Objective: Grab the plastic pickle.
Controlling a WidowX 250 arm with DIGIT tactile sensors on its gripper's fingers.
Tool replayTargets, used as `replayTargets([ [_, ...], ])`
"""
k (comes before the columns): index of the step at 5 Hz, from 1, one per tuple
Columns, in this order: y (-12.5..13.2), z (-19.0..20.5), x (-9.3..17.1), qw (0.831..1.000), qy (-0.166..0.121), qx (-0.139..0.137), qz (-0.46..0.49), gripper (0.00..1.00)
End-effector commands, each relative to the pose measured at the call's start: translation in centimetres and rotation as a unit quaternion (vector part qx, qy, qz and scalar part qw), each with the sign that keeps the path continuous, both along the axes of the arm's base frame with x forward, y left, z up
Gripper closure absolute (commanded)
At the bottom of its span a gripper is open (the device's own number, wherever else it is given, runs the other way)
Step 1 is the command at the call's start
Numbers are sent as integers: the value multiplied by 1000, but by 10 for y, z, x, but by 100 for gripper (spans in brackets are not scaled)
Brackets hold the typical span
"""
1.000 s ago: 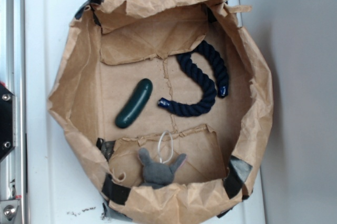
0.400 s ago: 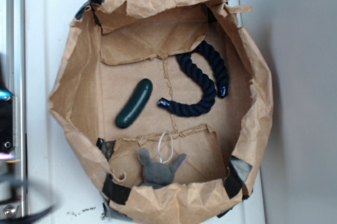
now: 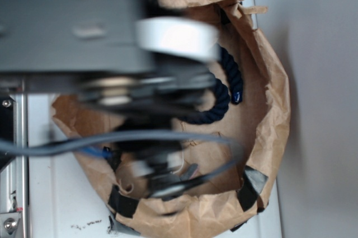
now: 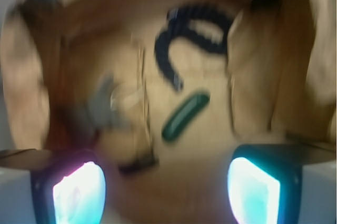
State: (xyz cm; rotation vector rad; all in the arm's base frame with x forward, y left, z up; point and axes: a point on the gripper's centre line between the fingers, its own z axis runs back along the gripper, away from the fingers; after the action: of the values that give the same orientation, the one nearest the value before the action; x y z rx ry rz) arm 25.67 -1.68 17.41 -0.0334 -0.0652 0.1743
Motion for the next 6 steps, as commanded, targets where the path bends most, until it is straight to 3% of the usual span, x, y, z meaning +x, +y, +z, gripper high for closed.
replayTargets([
  [1,2,13,6,1000,-25,1,3,0],
  [2,2,13,6,1000,-25,1,3,0],
  [3,18,-1,1,1000,-13,-25,-14,0],
  [5,50,-29,-23,999,-33,-9,5,0],
  [6,54,-44,-28,999,-39,4,14,0],
])
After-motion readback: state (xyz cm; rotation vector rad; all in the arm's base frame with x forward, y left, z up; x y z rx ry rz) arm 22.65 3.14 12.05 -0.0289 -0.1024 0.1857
